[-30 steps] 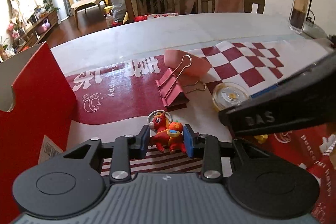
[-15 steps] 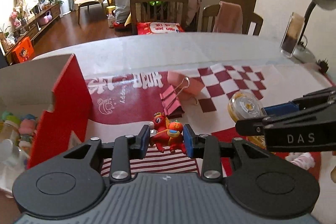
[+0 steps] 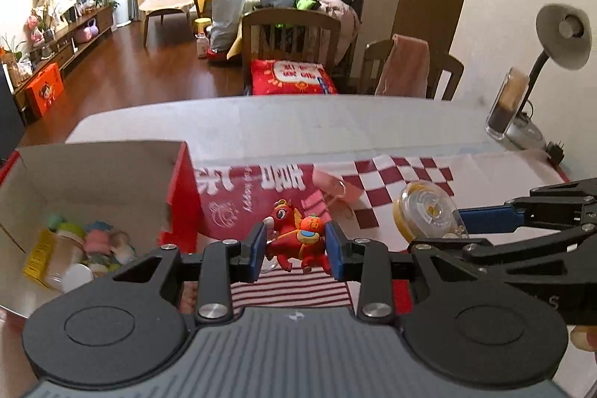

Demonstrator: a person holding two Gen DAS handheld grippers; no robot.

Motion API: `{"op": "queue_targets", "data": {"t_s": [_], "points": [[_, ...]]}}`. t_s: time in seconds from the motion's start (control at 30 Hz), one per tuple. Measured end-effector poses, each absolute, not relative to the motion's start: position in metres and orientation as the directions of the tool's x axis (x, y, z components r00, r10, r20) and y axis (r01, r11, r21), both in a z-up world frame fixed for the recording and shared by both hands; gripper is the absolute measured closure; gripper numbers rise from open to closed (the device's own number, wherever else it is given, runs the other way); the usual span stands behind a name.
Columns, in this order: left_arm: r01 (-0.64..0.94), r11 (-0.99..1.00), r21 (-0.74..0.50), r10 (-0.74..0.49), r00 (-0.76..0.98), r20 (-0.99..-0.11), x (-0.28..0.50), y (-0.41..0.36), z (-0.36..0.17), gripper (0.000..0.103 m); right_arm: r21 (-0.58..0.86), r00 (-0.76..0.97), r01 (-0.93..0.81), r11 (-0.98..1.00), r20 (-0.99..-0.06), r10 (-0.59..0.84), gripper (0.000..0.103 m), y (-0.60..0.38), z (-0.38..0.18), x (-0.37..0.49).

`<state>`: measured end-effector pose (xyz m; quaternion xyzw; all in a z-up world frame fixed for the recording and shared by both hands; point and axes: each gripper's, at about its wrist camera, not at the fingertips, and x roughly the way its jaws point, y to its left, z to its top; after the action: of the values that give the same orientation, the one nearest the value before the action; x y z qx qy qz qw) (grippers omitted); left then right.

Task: Organize rigid objects
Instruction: 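Carry the correction tape and horse keychain over the shoebox with both tools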

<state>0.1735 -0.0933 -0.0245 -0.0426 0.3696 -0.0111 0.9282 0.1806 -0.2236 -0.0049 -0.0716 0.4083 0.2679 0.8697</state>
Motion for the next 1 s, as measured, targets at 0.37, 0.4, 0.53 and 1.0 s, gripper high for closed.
{"op": "queue_targets", "data": {"t_s": [0.37,0.4,0.53,1.0], "points": [[-0.032,0.995,-0.097,-0.039,0.756,-0.653,0.159,-0.031,0.016,0.07,0.081,0.532,-0.571,0.817,-0.722,0.443,0.059,-0.169,0.021,0.167],[-0.037,0.994,-0.099,-0.037,0.755,-0.655,0.158,-0.023,0.018,0.07,0.079,0.531,-0.575,0.815,-0.721,0.445,0.059,-0.164,0.021,0.166],[-0.054,0.994,-0.096,-0.023,0.752,-0.659,0.155,0.007,0.022,0.07,0.076,0.529,-0.581,0.81,-0.721,0.447,0.059,-0.14,0.024,0.162],[-0.094,0.994,-0.054,0.034,0.74,-0.672,0.148,0.11,0.017,0.07,0.056,0.518,-0.598,0.8,-0.735,0.438,0.059,-0.054,0.013,0.161]]}}
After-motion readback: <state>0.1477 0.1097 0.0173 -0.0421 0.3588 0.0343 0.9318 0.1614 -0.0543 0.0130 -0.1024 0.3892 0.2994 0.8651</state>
